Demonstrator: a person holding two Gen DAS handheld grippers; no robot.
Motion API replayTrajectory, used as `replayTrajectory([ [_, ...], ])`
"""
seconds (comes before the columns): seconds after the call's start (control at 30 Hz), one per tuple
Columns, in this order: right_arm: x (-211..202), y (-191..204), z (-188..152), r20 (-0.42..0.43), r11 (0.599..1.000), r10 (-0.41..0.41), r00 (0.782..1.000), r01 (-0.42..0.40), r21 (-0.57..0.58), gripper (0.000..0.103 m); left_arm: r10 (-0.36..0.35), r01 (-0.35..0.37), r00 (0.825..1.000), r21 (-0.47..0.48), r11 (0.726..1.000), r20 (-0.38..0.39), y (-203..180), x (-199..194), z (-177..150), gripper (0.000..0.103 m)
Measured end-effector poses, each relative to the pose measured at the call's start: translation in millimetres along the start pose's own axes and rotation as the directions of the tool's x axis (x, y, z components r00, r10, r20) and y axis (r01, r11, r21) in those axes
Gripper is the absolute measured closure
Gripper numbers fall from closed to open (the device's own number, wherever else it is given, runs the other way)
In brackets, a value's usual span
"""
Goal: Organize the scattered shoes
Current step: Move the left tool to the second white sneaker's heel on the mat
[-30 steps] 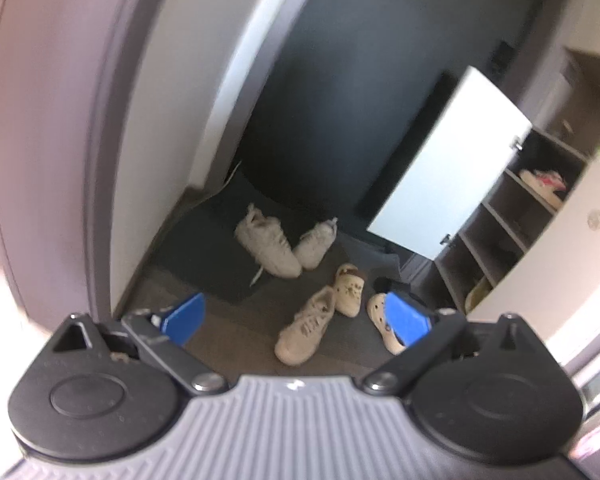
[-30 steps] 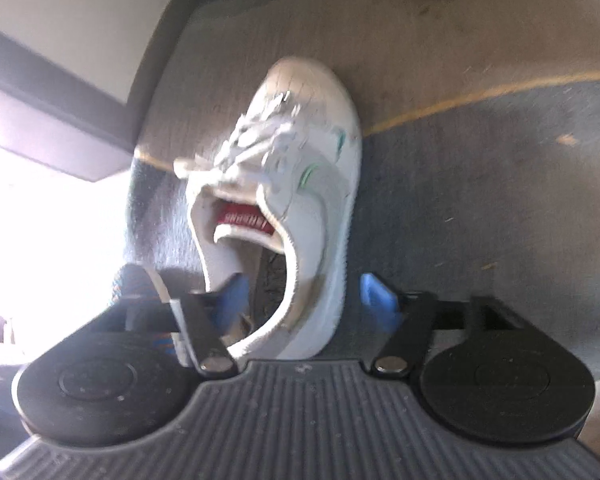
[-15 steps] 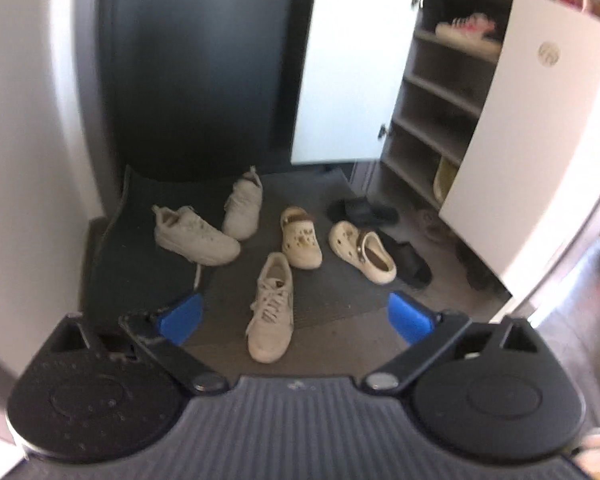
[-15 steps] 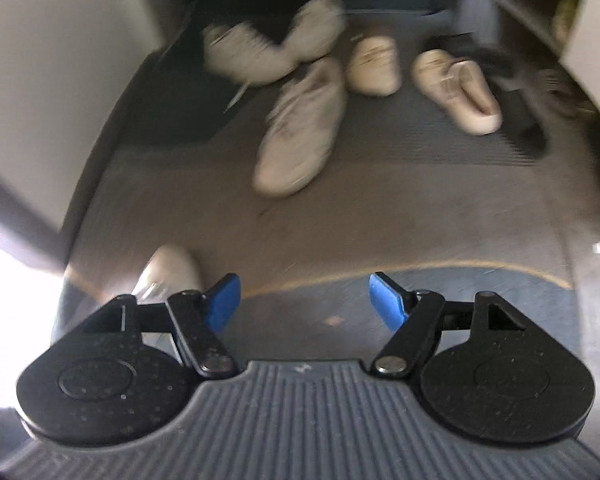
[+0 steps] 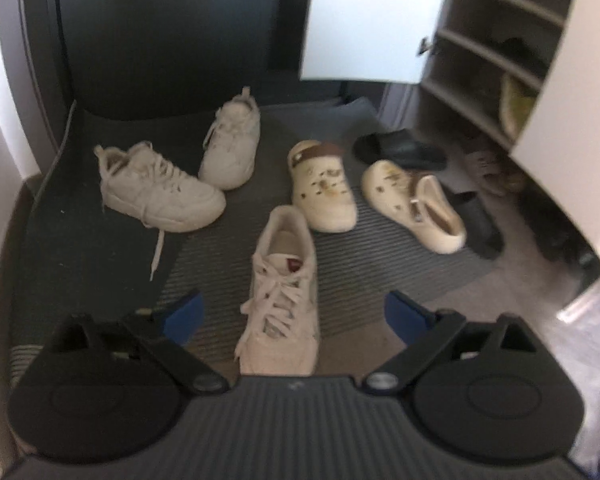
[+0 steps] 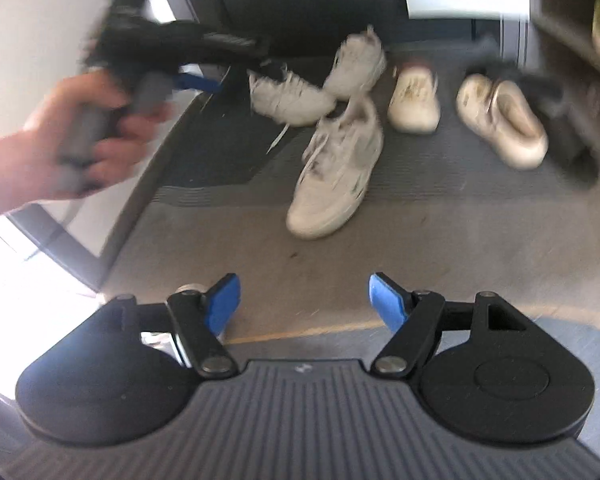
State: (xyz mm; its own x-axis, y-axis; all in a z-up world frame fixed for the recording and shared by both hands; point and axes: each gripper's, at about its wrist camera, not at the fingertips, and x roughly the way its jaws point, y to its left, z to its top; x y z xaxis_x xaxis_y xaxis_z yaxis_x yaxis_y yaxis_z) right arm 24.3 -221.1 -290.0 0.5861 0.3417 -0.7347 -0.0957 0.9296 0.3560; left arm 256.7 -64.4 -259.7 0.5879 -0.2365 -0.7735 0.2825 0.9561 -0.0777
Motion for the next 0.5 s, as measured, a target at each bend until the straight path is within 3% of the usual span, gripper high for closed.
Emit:
replayTrajectory([
  [0.1, 31, -2, -8, -0.011, 0.994, 0.106, 0.994, -0.106, 0.035, 0.029, 0.022, -0.022, 1.0, -0.022, 1.0, -0.022, 10, 55, 9, 0.009],
  [0.33, 64, 12, -12, -0.084, 0.985, 0.141, 0.986, -0.149, -0.09, 0.029, 0.035, -0.039, 0.995, -0.04, 0.998, -0.092, 30, 143, 36, 0.013],
  [0.5, 87, -6, -7, -0.137, 0.987, 0.161, 0.977, -0.159, 0.03, 0.029, 0.076, -0.079, 0.986, -0.012, 0.997, -0.149, 24, 193, 47, 0.015],
])
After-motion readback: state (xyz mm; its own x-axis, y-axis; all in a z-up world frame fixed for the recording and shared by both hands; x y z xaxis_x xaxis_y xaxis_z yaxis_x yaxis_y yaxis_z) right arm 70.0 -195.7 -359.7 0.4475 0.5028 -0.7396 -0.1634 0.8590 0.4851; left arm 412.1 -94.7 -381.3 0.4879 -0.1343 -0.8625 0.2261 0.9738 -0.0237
